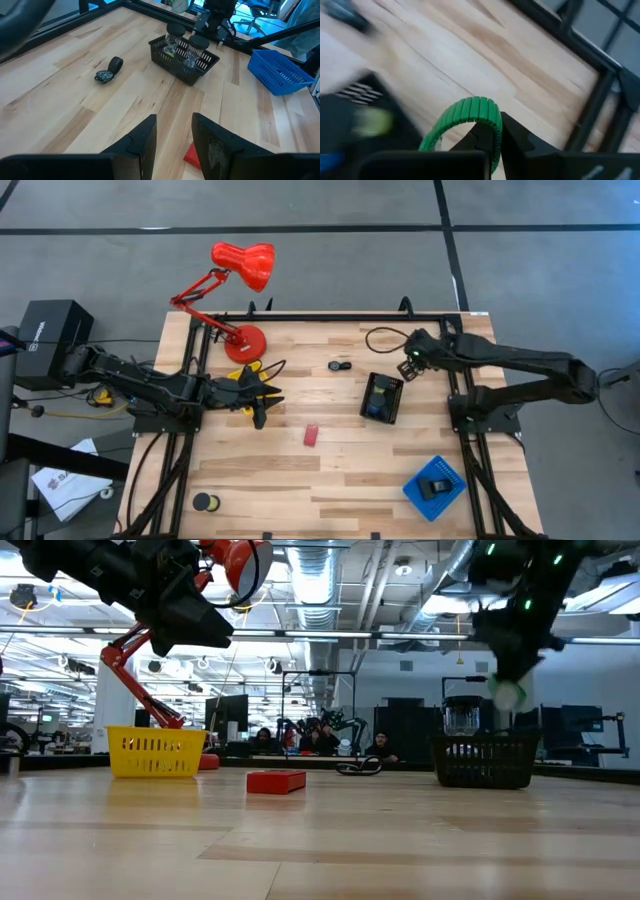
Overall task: Pick & Place Office items
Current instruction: Put the green wristwatch into the yellow bin
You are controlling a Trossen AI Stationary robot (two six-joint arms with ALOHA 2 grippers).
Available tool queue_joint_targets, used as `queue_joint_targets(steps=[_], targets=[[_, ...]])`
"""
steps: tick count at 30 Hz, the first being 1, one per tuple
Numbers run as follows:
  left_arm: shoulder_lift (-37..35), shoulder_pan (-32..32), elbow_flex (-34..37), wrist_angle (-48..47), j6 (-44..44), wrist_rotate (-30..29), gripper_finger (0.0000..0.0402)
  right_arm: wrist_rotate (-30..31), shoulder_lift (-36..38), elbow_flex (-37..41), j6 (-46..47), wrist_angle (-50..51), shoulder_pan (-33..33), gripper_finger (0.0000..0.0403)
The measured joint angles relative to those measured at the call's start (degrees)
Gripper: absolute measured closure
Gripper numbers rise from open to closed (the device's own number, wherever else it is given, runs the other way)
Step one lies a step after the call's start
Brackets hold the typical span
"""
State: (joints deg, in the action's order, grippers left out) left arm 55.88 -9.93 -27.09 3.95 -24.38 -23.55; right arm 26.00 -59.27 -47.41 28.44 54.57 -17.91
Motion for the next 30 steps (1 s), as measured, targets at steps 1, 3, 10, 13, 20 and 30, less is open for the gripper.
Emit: queue_joint_targets(steps=[1,3,10,13,20,30], targets=[[0.0,0.0,0.0,0.1,0.0,0.0,0.0285,0.0,1.5,-0.3,0.8,-0.2,1.4,0.0390],[0.0,0.0,0.0,0.1,0.0,0.0,0.0285,0.0,4.1,-0.7,1.9,-0.4,4.2,0.0389],[0.0,0.0,0.0,0.5,-0.1,0.0,0.0285,-0.2,8.1,-0.9,2.1,-2.2,13.8,0.0397],[0.0,-0.2,0.0,0.5,-0.1,0.0,0.0285,-0.2,7.9,-0.9,2.0,-4.2,17.5,0.0392],[0.0,-0.3,0.0,0.9,-0.1,0.0,0.0285,1.0,7.4,-0.8,1.4,-6.5,23.0,0.0394],[0.0,-0.3,0.0,1.0,-0.1,0.0,0.0285,5.4,7.5,-0.8,-7.1,-6.9,25.4,0.0390]])
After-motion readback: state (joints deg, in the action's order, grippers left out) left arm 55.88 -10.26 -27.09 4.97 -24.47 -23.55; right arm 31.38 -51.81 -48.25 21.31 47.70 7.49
